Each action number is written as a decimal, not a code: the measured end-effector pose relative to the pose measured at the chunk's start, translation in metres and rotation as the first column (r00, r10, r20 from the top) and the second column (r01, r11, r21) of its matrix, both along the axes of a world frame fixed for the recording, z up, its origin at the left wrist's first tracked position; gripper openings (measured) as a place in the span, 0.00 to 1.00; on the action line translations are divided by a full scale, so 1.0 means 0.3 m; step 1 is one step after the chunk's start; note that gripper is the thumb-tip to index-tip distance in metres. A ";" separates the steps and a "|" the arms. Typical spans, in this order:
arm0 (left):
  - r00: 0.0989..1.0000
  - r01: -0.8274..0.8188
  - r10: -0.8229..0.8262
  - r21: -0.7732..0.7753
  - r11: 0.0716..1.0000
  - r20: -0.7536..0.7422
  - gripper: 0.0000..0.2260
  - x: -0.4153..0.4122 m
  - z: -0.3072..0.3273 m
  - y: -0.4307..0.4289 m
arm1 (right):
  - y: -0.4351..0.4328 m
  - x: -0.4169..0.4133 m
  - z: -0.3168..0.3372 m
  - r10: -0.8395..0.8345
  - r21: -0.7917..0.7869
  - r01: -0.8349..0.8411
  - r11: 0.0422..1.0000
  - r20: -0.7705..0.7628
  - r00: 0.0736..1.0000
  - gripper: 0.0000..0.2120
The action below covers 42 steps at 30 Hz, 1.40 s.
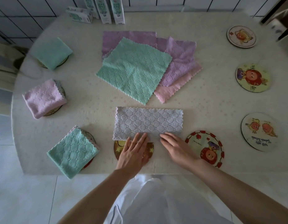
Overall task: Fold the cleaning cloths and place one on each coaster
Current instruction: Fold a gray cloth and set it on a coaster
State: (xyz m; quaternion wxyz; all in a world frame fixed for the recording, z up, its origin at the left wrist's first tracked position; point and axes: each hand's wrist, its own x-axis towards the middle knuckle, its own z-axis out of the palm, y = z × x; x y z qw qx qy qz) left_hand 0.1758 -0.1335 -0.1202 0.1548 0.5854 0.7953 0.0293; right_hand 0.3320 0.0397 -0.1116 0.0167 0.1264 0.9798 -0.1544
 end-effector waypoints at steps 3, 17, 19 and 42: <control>0.999 -0.049 0.048 -0.046 0.998 -0.022 0.31 -0.041 -0.003 -0.066 | 0.018 0.051 0.006 -0.020 0.062 0.016 0.998 0.067 0.998 0.31; 0.942 -0.336 0.336 -0.028 0.941 0.008 0.27 -0.106 0.015 -0.155 | 0.058 0.073 0.059 -0.058 0.187 0.022 0.982 0.192 0.980 0.37; 0.937 -0.350 0.350 -0.019 0.937 0.004 0.27 -0.100 0.020 -0.147 | 0.054 0.053 0.058 -0.078 0.218 0.026 0.975 0.233 0.969 0.38; 0.993 0.110 -0.111 -0.019 0.994 -0.048 0.28 0.109 0.027 0.115 | 0.103 0.018 0.065 0.021 0.372 -0.110 0.922 0.233 0.972 0.32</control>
